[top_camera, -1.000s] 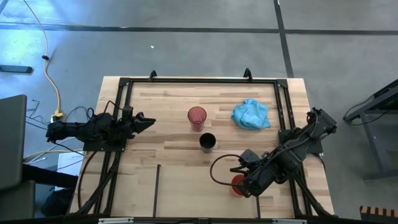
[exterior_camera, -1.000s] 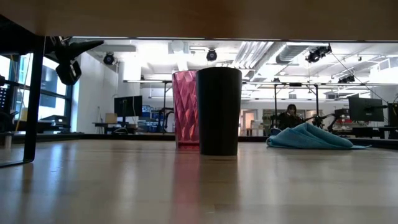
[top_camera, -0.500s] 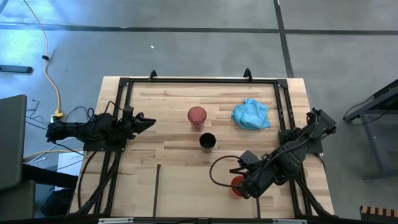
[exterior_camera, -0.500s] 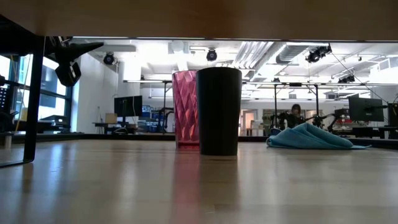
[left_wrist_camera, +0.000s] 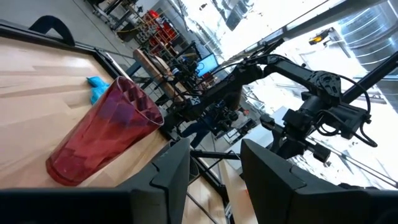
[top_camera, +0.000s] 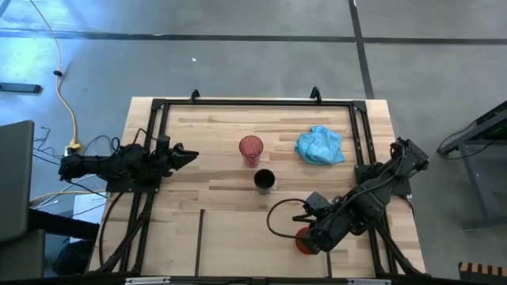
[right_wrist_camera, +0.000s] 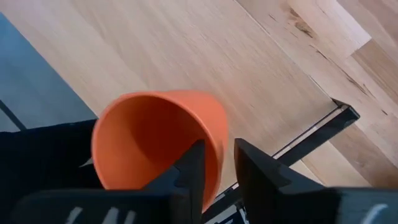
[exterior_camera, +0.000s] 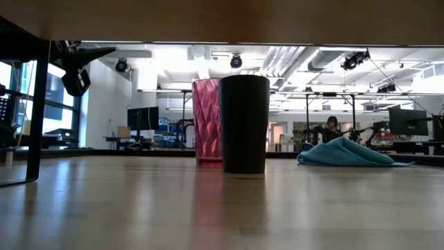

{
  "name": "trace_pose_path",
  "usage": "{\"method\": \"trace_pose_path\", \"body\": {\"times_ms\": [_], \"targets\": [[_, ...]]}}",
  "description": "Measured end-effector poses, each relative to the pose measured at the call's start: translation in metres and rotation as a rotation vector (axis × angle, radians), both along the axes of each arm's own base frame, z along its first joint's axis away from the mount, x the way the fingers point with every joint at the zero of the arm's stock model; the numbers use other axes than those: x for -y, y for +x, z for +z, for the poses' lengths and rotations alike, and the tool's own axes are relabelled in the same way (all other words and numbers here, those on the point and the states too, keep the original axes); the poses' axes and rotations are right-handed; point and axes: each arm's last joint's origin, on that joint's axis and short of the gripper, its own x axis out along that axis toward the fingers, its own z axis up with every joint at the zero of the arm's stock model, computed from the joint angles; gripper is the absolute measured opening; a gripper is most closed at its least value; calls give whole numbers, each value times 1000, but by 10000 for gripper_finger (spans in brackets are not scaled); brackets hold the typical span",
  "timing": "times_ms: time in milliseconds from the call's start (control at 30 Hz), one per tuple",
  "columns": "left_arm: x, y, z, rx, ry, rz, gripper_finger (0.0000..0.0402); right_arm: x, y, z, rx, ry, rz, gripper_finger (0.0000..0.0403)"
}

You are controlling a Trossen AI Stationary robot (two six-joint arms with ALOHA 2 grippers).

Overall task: Stack small to large cups/mugs on shelf
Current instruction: Put the black cup on the shelf

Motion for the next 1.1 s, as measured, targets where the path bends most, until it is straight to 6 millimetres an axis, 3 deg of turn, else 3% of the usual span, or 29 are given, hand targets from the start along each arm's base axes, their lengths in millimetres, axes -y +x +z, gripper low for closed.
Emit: {"method": "trace_pose_path", "body": {"times_ms": [700, 1100], "targets": [[0, 0, 0, 0, 0, 0, 134, 4, 4, 9, 70, -10, 58, 79], [0, 0, -1, -16, 6, 13, 134, 22, -2, 29, 161, 12, 68, 80]]}}
